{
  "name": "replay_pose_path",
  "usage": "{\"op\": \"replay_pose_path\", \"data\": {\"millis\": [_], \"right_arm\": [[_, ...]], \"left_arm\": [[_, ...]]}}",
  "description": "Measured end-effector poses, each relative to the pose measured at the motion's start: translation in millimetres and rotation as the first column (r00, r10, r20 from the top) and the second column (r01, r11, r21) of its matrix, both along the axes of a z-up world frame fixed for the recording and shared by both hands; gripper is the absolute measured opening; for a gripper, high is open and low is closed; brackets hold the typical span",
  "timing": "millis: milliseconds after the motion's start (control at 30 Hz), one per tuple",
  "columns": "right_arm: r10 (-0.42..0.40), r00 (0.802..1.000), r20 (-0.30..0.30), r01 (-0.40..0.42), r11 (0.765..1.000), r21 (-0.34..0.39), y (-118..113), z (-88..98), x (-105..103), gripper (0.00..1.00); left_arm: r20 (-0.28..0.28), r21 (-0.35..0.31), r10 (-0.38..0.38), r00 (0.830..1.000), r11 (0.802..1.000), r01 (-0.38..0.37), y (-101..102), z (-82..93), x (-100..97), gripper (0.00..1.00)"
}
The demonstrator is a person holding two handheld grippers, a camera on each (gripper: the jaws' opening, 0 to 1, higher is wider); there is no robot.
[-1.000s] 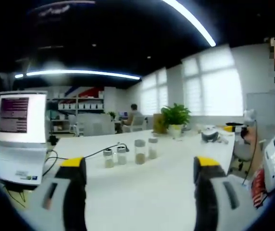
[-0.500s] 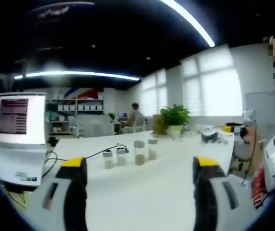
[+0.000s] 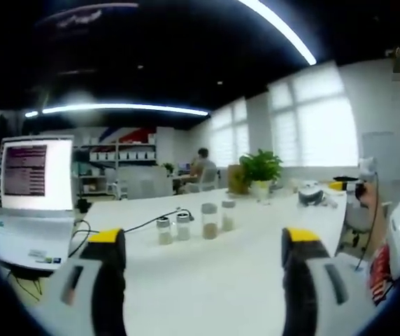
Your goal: Rotate the seasoning bottle until the label or dispensing opening points toward the visible target arrow and the bottle remains upright within the marked orientation range
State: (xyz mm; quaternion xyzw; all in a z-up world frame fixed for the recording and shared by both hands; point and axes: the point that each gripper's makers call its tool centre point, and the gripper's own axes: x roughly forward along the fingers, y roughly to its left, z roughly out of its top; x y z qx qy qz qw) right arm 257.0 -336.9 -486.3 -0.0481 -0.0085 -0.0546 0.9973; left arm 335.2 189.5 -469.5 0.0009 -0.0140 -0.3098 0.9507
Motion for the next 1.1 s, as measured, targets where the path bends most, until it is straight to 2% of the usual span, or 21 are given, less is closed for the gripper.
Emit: {"op": "replay_pose_path", "data": {"millis": [267,367,433,567,800,867,1000,1100], "right_arm": [[0.028,1.0,0.004,-0.028,1.0,0.013,2.4,-1.3,4.0,0.88],[0.039,0.997,0.062,-0.044,0.996,0.074,4.1,6.0,4.0,0.93],[0.052,0.995,0.082,-0.058,0.996,0.071,6.0,9.6,3.4,0.93],[0.071,0.996,0.06,-0.075,0.996,0.053,12.1,6.9,9.2,0.93],[0.176,0.983,0.05,-0.178,0.983,0.042,34.5,7.2,38.7,0.92],[0.203,0.979,0.029,-0.204,0.978,0.036,40.2,6.6,49.3,0.92],[0.227,0.973,0.034,-0.228,0.973,0.031,48.9,14.4,70.6,0.92],[0.267,0.963,0.042,-0.269,0.962,0.051,58.6,17.1,88.2,0.92]], "left_arm": [[0.013,-0.011,0.02,1.0,1.0,-0.02,5.9,4.8,-0.5,1.0],[0.01,-0.016,0.016,1.0,1.0,-0.016,5.9,4.7,-0.1,1.0],[0.016,-0.019,0.008,1.0,1.0,-0.008,3.8,5.8,-1.3,1.0],[0.013,-0.029,0.005,1.0,1.0,-0.004,4.6,7.5,-0.7,1.0],[0.002,-0.018,0.002,1.0,1.0,-0.002,5.3,5.4,0.9,1.0],[0.006,-0.009,-0.001,1.0,1.0,0.001,4.8,5.5,0.2,1.0],[0.017,0.005,-0.023,1.0,1.0,0.023,2.5,6.6,-1.0,0.98],[0.058,0.006,-0.047,0.997,0.999,0.046,-1.4,12.1,-2.6,0.96]]}}
